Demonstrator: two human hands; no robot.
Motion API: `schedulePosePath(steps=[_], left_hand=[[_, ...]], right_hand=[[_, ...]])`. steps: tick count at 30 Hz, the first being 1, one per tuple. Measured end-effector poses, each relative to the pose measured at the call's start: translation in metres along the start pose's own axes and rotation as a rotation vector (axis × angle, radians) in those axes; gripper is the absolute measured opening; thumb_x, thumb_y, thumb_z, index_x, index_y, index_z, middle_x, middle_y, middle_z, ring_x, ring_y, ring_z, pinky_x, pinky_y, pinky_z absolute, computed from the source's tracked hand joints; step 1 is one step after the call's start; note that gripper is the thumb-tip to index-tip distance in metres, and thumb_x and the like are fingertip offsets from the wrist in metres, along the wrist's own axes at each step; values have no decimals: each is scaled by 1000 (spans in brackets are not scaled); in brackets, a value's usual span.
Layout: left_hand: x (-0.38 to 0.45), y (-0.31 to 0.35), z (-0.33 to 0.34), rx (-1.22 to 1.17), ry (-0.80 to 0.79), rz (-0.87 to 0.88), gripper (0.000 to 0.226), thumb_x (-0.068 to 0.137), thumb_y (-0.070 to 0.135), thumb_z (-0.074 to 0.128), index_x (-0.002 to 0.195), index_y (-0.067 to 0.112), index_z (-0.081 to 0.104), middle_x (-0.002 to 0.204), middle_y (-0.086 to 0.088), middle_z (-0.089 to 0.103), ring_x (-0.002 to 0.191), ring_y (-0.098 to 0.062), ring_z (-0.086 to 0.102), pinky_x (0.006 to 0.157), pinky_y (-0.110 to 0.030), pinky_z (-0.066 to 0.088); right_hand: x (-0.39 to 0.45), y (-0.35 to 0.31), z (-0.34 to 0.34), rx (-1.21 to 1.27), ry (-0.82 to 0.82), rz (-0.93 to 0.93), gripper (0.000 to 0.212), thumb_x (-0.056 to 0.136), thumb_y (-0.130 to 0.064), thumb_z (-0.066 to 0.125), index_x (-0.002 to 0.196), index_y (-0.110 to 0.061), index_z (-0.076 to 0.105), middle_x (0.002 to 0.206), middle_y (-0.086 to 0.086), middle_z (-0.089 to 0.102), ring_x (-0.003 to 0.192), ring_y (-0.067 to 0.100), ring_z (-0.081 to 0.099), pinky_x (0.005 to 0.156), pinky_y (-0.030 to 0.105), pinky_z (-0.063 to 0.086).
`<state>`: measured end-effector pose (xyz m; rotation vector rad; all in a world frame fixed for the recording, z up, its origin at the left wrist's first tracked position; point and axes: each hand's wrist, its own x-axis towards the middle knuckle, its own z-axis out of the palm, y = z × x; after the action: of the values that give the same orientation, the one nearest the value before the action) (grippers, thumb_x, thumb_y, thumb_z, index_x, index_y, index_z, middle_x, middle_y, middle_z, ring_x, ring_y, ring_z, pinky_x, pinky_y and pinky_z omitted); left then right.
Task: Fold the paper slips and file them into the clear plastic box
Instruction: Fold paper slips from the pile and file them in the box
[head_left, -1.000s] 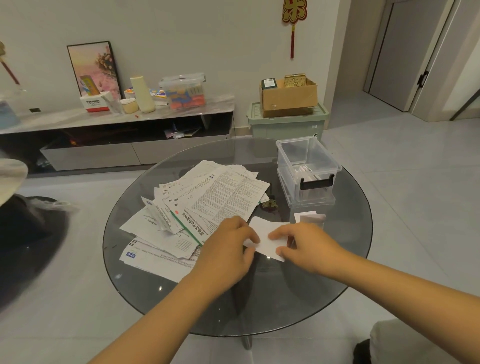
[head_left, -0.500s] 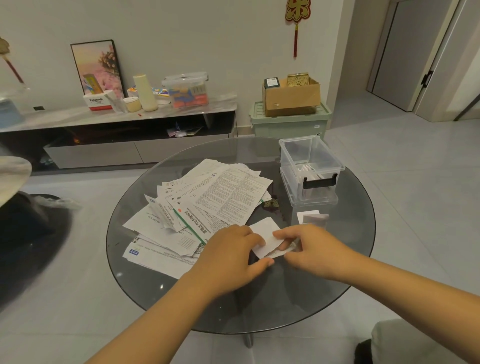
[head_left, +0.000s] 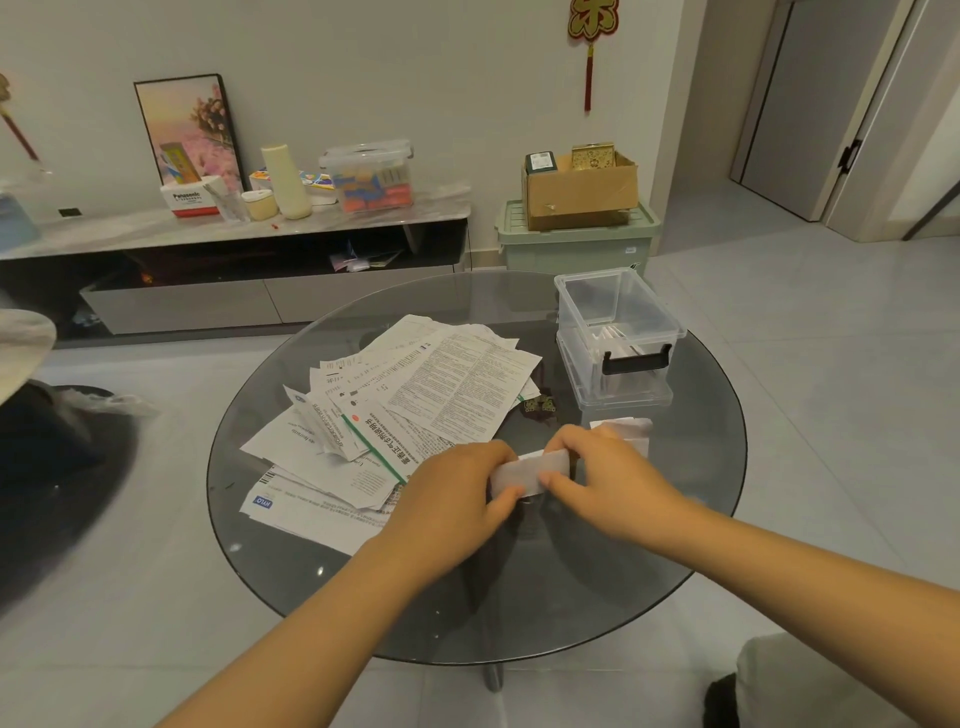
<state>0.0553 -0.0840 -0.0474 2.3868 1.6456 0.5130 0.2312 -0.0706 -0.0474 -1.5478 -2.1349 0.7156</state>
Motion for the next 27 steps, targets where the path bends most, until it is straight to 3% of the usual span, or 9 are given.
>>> schedulePosePath(steps=[5, 8, 11, 15, 19, 23, 27], left_hand=[[7, -3, 3, -173, -15, -134, 36, 83, 27, 68, 116, 27, 53, 96, 10, 55, 81, -6, 49, 73, -21, 39], [8, -5, 5, -226, -20, -163, 43, 82, 22, 70, 122, 25, 52, 106, 10, 50, 94, -6, 47, 81, -18, 35], [10, -6, 7, -207, -37, -126, 37, 82, 21, 69, 117, 24, 57, 119, 7, 52, 113, -9, 43, 93, -20, 33], [11, -8, 5, -158, -65, -132, 29, 83, 21, 68, 111, 25, 61, 117, 9, 55, 112, -10, 46, 97, -23, 33], [10, -7, 1, -175, -88, -142, 35, 83, 19, 69, 116, 26, 59, 120, 9, 54, 115, -10, 45, 99, -24, 33], [10, -4, -6, -212, -126, -152, 45, 80, 18, 72, 120, 28, 57, 116, 11, 53, 106, -7, 46, 81, -13, 34], [7, 0, -12, -284, -154, -178, 54, 74, 15, 77, 120, 31, 55, 98, 19, 49, 87, 0, 46, 67, -6, 31]], right_hand=[[7, 3, 8, -71, 63, 16, 37, 86, -33, 62, 118, -29, 45, 107, -1, 52, 104, 17, 45, 80, 25, 38], [5, 2, 9, -249, 117, -89, 44, 88, -34, 59, 129, -32, 43, 112, -5, 48, 110, 16, 37, 83, 22, 25], [5, 0, 9, -326, 162, -153, 33, 88, -31, 59, 121, -32, 54, 111, -5, 43, 108, 15, 35, 80, 21, 21], [3, -1, 7, -393, 129, -155, 24, 92, -31, 55, 114, -31, 62, 115, -7, 43, 111, 15, 34, 78, 21, 17], [2, -1, 2, -464, 127, -165, 23, 93, -26, 53, 112, -27, 65, 112, -6, 48, 109, 17, 37, 75, 24, 17], [-3, -2, 1, -480, 110, -156, 23, 94, -29, 50, 114, -26, 62, 113, -5, 50, 109, 17, 42, 76, 23, 28], [-5, -2, 4, -372, 105, -70, 34, 91, -35, 54, 123, -25, 48, 119, -4, 50, 112, 16, 46, 86, 27, 41]])
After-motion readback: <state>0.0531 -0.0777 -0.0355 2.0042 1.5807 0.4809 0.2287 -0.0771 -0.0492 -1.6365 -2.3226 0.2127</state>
